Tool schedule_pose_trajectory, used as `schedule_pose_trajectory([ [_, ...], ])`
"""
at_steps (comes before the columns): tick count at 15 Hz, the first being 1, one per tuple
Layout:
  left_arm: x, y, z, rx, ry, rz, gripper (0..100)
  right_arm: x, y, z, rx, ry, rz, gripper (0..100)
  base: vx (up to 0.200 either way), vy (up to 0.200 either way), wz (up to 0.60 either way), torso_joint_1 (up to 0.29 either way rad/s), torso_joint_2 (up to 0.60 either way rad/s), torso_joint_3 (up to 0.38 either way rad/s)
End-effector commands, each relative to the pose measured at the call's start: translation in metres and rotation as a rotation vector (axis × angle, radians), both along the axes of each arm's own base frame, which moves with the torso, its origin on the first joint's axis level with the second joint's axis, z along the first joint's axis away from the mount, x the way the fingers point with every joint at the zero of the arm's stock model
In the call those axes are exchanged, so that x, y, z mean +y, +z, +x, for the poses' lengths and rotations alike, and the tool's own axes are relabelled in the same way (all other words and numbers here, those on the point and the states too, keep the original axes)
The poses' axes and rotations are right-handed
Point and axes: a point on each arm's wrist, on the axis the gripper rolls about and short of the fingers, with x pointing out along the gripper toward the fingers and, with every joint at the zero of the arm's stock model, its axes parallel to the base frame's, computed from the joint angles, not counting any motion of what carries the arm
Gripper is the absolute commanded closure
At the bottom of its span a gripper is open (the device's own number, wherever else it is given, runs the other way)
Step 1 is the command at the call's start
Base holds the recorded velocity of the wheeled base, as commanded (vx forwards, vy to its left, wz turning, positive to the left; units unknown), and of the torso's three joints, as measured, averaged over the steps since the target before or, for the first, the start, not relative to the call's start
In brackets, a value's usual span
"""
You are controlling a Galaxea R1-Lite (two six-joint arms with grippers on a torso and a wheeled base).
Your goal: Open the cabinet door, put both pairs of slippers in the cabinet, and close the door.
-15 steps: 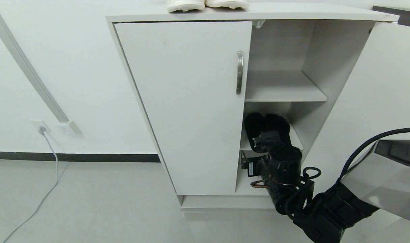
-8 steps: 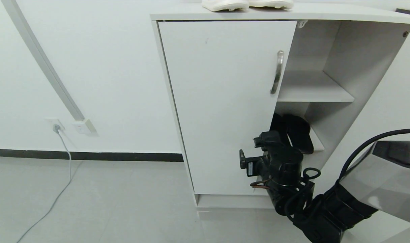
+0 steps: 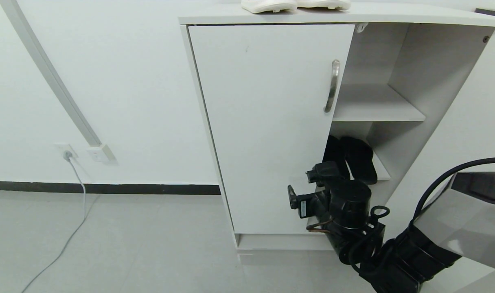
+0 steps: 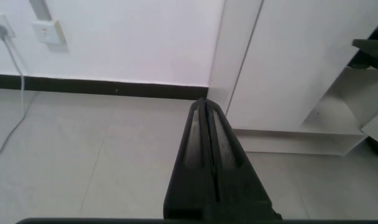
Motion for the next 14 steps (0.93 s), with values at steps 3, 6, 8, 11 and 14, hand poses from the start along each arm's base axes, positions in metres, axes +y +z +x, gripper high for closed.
schedule_pose_trajectory([
  [3, 0.0, 0.0, 0.0001, 0.002, 0.0, 0.001, 100, -0.0001, 0.0045, -0.0127, 0.003, 0.061, 0.001, 0, 0.0, 0.0, 0.0, 0.0, 0.0, 0.0],
  [6, 0.0, 0.0, 0.0001, 0.002, 0.0, 0.001, 100, 0.0012, 0.0041, -0.0137, 0.003, 0.066, 0.001, 0, 0.0, 0.0, 0.0, 0.0, 0.0, 0.0],
  [8, 0.0, 0.0, 0.0001, 0.002, 0.0, 0.001, 100, 0.0016, 0.0048, -0.0134, 0.001, 0.066, 0.003, 0, 0.0, 0.0, 0.0, 0.0, 0.0, 0.0],
  [11, 0.0, 0.0, 0.0001, 0.002, 0.0, -0.001, 100, 0.0018, 0.0054, -0.0132, -0.002, 0.067, 0.006, 0, 0.0, 0.0, 0.0, 0.0, 0.0, 0.0],
  [14, 0.0, 0.0, 0.0, 0.0, 0.0, 0.002, 100, 0.0015, 0.0059, -0.0135, -0.004, 0.067, 0.008, 0, 0.0, 0.0, 0.0, 0.002, -0.17, -0.287],
])
